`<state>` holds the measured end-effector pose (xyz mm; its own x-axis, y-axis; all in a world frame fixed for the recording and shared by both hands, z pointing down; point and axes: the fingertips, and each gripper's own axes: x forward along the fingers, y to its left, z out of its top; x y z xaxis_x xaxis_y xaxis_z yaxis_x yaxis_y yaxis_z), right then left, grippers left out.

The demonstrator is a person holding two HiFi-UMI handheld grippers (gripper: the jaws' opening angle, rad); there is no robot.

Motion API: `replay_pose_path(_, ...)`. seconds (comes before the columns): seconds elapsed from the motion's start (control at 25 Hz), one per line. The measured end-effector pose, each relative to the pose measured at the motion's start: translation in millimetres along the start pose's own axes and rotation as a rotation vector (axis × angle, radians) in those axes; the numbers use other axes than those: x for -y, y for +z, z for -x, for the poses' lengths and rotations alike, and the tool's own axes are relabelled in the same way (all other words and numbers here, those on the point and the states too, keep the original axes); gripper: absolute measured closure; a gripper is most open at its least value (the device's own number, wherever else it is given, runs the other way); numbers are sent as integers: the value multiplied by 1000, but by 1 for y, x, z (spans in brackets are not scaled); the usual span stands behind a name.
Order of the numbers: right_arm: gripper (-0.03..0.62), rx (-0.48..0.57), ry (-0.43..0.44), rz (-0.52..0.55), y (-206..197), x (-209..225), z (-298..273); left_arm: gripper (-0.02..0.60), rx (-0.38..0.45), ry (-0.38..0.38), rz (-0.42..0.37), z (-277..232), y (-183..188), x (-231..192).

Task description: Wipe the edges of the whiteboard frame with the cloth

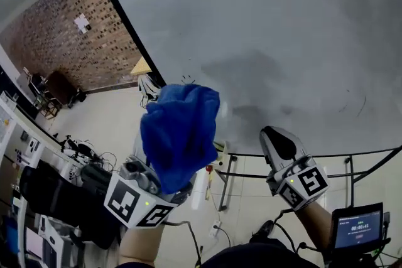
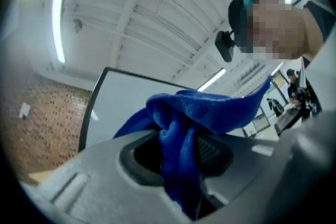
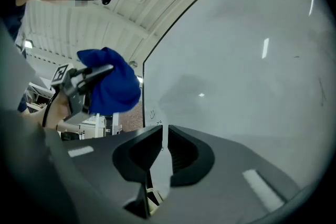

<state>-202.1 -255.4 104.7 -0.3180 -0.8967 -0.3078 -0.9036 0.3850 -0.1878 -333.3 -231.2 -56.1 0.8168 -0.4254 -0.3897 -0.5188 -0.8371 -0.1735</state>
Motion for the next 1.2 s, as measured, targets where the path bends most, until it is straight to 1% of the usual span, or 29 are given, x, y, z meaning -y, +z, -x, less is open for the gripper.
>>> replay_pose_path(0.08, 556, -29, -33, 49, -1, -5, 21, 456, -36, 16, 149, 31, -45, 20)
replay_pose_path(0.16, 556, -51, -60, 91, -2, -15, 41, 456, -53, 66, 262, 63, -80, 39)
replay_pose_path(0.24, 556, -82, -78, 127, 0, -32, 58, 456, -86, 102, 331, 93, -107, 57)
replay_pose_path(0.36, 556, -139, -89, 194, -5, -70, 80, 456, -156, 102, 409, 140, -132, 84)
replay_pose_path(0.48, 556, -188, -85, 268, -15, -101, 110, 456, -214, 104, 440, 178, -149, 109)
replay_pose_path(0.56, 556, -221, -86, 311, -15, -117, 122, 456, -250, 107, 468, 191, -152, 120)
replay_pose_path(0.64, 556, -239, -99, 330, -12, -127, 136, 456, -288, 84, 481, 197, -153, 136)
replay_pose_path(0.8, 556, -240, -169, 324, -16, -116, 186, 456, -351, -4, 453, 193, -159, 189)
replay_pose_path(0.92, 556, -237, -212, 259, -17, -105, 232, 456, -379, -46, 469, 185, -159, 230)
replay_pose_path(1.0, 557, -230, -213, 230, -13, -102, 261, 456, -393, -56, 488, 179, -162, 256)
replay_pose_path(1.08, 585, -205, -192, 245, -1, -101, 290, 456, -408, -70, 500, 172, -161, 285)
replay_pose_path(1.2, 585, -189, -181, 266, 10, -97, 337, 456, -436, -101, 492, 164, -157, 336)
